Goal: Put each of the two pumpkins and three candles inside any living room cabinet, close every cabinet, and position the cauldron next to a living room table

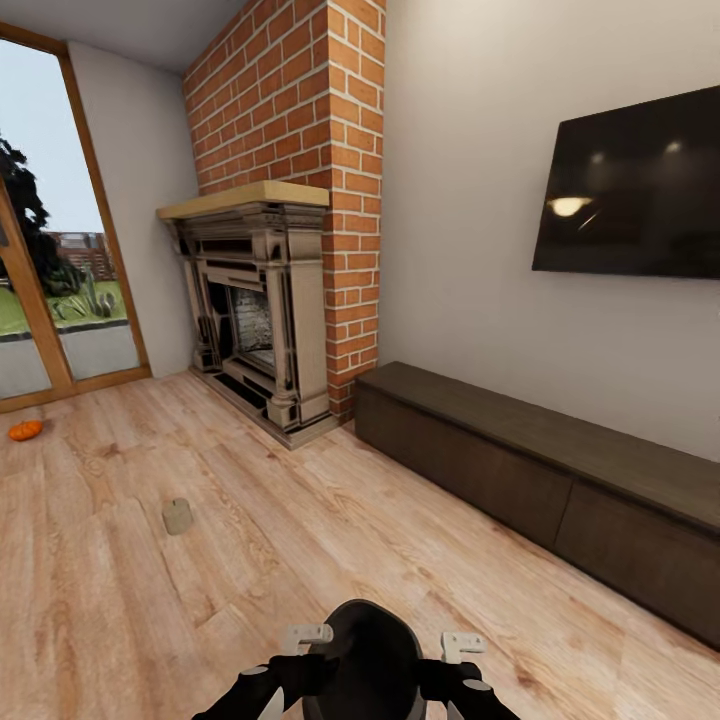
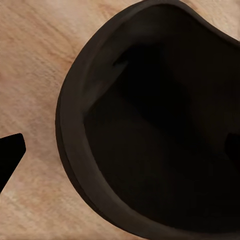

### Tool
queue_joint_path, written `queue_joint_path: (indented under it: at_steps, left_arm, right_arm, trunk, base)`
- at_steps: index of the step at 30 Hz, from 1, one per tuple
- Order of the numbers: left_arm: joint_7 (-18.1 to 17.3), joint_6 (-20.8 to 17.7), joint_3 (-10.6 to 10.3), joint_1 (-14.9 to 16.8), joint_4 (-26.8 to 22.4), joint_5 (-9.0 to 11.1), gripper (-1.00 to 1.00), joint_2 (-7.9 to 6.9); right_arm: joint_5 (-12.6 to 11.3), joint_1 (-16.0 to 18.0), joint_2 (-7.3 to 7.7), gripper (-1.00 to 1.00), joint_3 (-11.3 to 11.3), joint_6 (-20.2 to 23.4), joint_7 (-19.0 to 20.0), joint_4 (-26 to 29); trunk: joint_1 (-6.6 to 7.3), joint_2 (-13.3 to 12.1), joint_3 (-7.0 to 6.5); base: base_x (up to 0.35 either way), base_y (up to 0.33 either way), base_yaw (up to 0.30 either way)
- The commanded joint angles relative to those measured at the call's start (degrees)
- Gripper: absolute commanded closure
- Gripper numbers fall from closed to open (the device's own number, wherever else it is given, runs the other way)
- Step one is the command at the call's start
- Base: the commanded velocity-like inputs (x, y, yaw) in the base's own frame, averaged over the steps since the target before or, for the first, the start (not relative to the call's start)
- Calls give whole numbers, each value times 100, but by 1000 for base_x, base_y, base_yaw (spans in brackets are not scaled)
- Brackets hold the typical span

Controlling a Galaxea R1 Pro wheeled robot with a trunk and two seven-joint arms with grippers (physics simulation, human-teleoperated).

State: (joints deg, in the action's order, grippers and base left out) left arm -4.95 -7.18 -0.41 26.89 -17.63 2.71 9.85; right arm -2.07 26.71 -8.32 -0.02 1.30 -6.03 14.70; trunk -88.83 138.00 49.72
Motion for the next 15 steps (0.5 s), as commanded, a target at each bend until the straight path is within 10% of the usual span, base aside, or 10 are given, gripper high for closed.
queue_joint_path:
  at_steps: [1,15]
  left_arm:
    - [-12,-34,-3,0,-12,28,-100,-1]
    - [-12,-31,-3,0,-12,28,-100,-9]
  right_arm:
    - [-22,1,-2,-100,2,13,-20,7]
    - [-19,1,-3,-100,2,14,-17,7]
  trunk:
    - [1,2,6]
    - [-43,83,42]
  base:
    - [0,-1,0]
    - [0,0,0]
